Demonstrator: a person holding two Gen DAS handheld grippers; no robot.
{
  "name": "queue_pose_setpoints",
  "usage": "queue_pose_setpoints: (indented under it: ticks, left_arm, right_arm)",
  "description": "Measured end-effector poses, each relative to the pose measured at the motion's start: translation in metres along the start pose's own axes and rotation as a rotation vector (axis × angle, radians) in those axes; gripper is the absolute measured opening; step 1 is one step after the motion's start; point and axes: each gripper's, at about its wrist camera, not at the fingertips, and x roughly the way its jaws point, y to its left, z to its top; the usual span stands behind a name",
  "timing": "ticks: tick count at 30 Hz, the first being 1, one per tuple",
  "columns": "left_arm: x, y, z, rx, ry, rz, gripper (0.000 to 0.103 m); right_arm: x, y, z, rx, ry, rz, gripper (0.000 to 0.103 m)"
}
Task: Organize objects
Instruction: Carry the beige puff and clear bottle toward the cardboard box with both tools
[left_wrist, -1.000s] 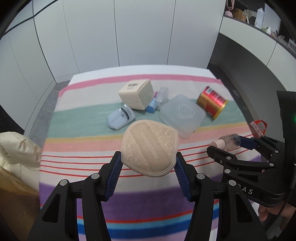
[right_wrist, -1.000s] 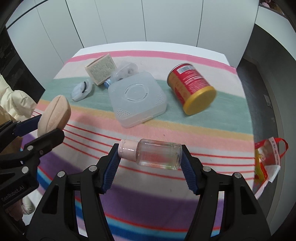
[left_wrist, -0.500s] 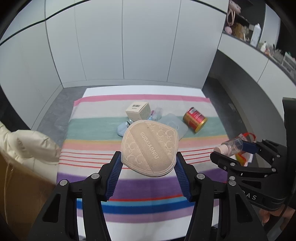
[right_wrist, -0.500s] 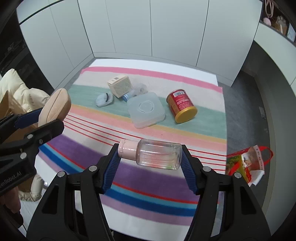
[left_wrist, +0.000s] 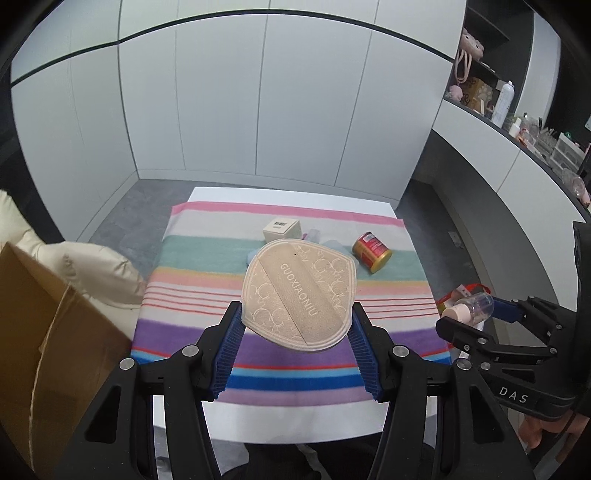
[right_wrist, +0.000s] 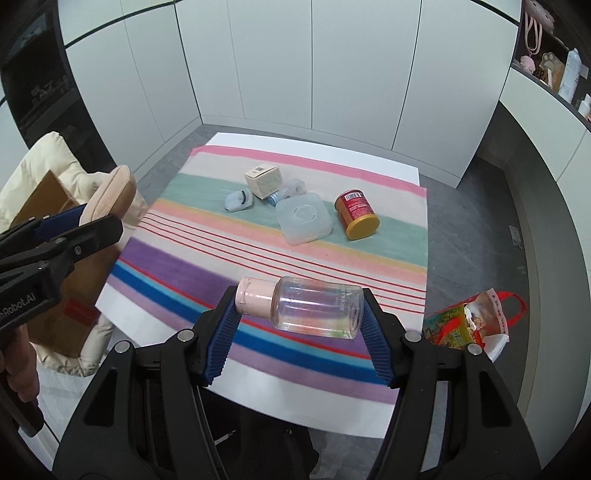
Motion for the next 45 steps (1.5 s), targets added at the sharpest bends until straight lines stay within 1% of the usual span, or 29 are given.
queue_pose_setpoints:
  ticks: [4,12,16,20,23,31,45]
  left_arm:
    - [-0.006,0.001,-0.005,0.003,-0.016,-0.006,0.058]
    - [-0.007,0.01,-0.002,0.028,-0.043,0.006,0.058]
    - [0.001,0.018,-0.003,0.003,-0.026,0.014,0.058]
    - [0.003,0.022,-0.003,0.016,-0.034,0.03,0.058]
    - [0.003,0.028,-0.003,0.016,-0.037,0.039,0.058]
    - [-0.004,0.061,-0.009,-0.026,-0.036,0.074,0.058]
    - [-0.037,0.131,-0.027,-0.124,-0.068,0.156,0.058]
  right_arm:
    - [-0.005,0.005,-0.002,-0.01,-0.001,0.012,0.065]
    - [-0.01,0.014,0.008,-0.031,-0.048,0.017,0.065]
    - [-0.002,0.024,0.011,-0.062,-0.056,-0.003,0.065]
    - [0.007,0.033,0.013,-0.065,-0.042,0.017,0.065]
    - [0.01,0.041,0.017,-0.079,-0.05,0.015,0.065]
    - [0.016,0.061,0.027,-0.076,-0.055,0.055,0.065]
    - [0.024,0.141,0.041,-0.177,-0.066,0.138,0.065]
